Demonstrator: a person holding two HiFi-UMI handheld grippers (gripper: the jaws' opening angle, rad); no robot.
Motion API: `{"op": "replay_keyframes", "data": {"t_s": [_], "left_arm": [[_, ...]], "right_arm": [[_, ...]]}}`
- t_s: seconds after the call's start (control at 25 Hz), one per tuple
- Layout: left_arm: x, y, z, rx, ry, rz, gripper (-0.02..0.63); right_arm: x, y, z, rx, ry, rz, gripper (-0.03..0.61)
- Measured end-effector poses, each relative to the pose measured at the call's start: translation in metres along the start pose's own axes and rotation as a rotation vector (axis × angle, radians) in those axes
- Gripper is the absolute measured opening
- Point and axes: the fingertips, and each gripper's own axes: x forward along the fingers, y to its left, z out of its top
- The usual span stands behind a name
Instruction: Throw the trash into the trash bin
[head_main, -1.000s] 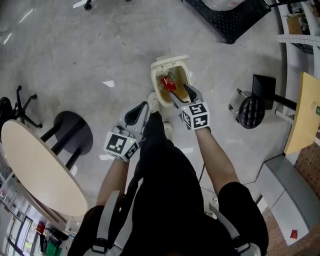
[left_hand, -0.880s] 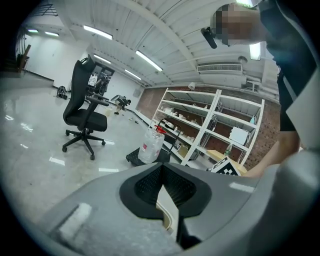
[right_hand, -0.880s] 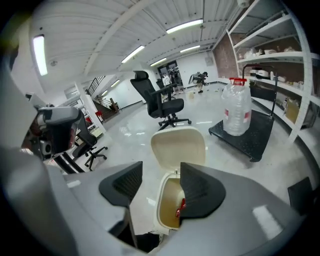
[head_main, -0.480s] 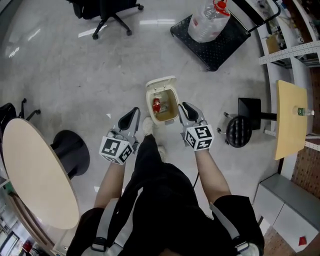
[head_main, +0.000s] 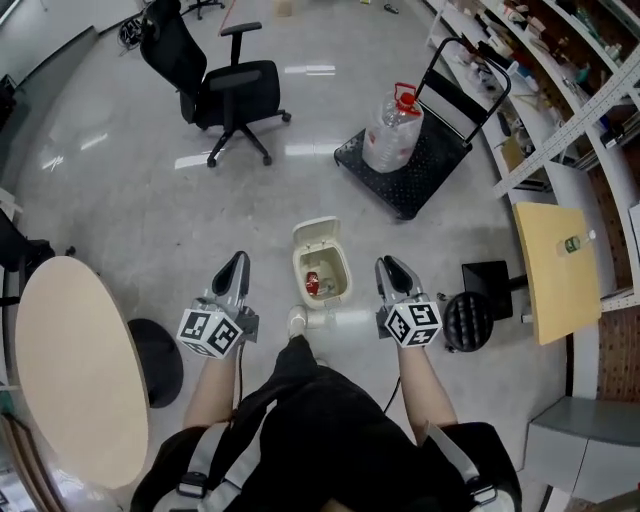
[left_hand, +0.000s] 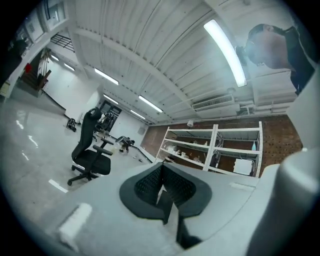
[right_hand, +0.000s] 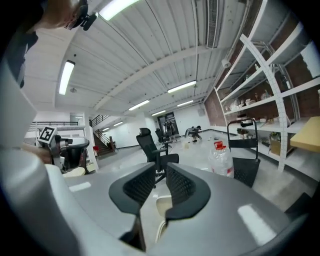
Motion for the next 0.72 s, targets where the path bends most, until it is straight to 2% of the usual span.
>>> {"op": "replay_keyframes", "data": {"t_s": [0.2, 0.44, 0.72], "left_arm": [[-0.051, -0.022, 0.015, -0.025, -0.067, 0.031, 0.0], [-0.091, -0.044, 0.018, -0.009, -0.088, 0.072, 0.0], [-0.106, -0.067, 0.046, 0.107, -0.1, 0.024, 0.001]], "right_arm": [[-0.073, 0.002, 0.029, 0.023, -0.125, 0.052, 0.023], [-0.146, -0.015, 0.035, 0.074, -0.214, 0.003, 0.006], [-0.169, 0.0, 0.053, 0.028, -0.273, -0.014, 0.005]]}}
